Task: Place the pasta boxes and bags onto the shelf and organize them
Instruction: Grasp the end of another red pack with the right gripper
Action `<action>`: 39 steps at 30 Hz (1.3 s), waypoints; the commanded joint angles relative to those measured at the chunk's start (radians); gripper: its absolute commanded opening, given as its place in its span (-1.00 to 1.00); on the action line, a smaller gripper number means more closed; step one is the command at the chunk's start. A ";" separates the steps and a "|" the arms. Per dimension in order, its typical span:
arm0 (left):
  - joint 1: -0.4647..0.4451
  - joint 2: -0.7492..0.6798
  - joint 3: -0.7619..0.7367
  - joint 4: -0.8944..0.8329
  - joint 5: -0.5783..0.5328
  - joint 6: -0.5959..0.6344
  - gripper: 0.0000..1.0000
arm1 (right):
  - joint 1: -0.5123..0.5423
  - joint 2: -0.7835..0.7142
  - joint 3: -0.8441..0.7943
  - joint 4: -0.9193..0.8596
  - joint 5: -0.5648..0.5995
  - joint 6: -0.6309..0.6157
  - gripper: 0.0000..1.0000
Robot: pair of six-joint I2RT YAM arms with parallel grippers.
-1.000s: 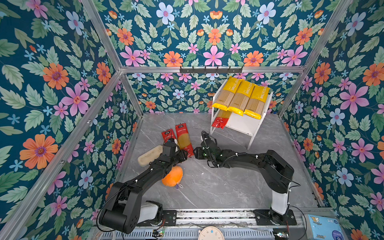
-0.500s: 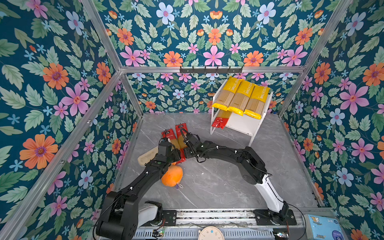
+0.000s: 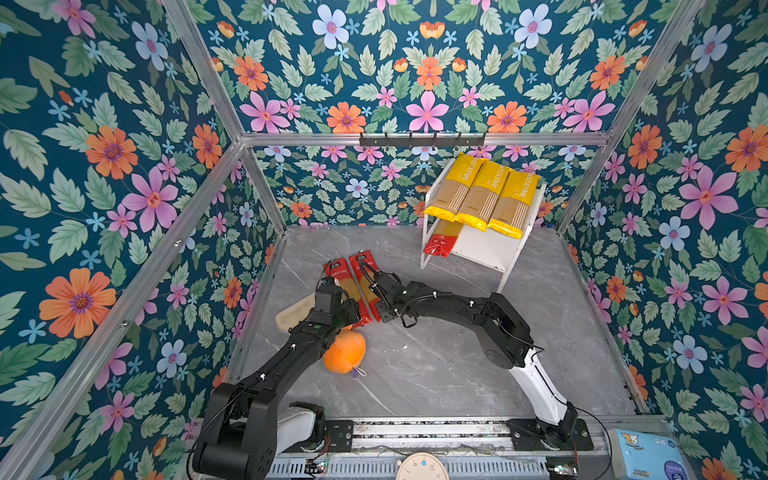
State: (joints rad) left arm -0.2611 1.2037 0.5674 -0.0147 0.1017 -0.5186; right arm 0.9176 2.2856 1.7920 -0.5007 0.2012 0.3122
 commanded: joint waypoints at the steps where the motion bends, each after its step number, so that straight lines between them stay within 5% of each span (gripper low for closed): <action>1: 0.000 0.017 0.006 0.034 0.034 -0.005 -0.01 | -0.002 -0.058 -0.090 -0.095 0.007 -0.012 -0.03; 13: -0.040 0.123 0.017 0.118 0.165 -0.047 -0.01 | 0.071 -0.372 -0.521 -0.094 -0.093 0.141 -0.15; 22: -0.076 0.156 0.026 0.136 0.182 -0.055 -0.01 | 0.146 -0.476 -0.542 -0.089 -0.140 0.244 -0.07; 31: -0.158 0.196 0.047 0.152 0.192 -0.062 -0.01 | -0.064 -0.565 -0.599 0.125 -0.242 0.319 -0.05; 39: -0.199 0.274 0.039 0.242 0.192 -0.104 -0.01 | -0.187 -0.502 -0.648 0.411 -0.296 0.431 -0.06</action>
State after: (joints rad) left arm -0.4587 1.4616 0.6109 0.1680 0.2951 -0.6041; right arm 0.7433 1.7676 1.1568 -0.2417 -0.0586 0.6807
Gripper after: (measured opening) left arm 0.495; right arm 0.472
